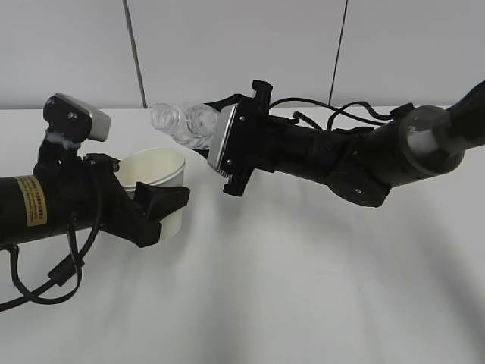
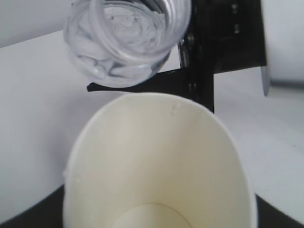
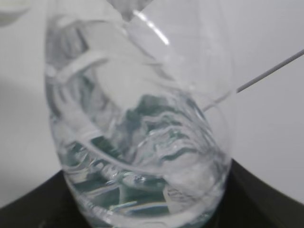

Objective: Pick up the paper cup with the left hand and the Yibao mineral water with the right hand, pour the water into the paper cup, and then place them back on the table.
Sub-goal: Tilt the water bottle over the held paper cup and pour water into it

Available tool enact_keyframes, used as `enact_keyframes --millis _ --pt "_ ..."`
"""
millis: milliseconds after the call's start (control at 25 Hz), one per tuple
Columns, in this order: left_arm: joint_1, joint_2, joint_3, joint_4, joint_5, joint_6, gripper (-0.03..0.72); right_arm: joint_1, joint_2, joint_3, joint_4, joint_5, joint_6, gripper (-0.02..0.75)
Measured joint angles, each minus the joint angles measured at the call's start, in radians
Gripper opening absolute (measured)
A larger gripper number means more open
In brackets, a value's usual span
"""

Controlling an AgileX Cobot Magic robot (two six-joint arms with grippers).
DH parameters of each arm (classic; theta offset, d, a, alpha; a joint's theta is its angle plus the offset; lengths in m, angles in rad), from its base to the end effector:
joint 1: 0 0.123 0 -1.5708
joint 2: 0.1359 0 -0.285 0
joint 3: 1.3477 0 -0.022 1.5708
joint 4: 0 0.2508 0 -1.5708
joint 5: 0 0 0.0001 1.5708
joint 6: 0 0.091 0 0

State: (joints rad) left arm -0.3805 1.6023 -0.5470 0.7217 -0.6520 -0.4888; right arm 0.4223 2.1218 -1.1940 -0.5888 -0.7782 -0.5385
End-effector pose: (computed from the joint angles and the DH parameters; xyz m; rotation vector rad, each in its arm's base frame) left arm 0.2492 -0.1389 0.1737 0.7550 1.8799 -0.5798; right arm 0.3934 0.2156 0.1582 -1.3143 1.0986 -0.0705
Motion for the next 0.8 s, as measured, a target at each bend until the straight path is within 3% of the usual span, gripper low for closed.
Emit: enact_keyframes --millis 800 --pt "0.0 0.0 0.0 0.044 0.075 0.019 0.396 0.0 0.0 0.0 0.06 -0.029 -0.354 0.462"
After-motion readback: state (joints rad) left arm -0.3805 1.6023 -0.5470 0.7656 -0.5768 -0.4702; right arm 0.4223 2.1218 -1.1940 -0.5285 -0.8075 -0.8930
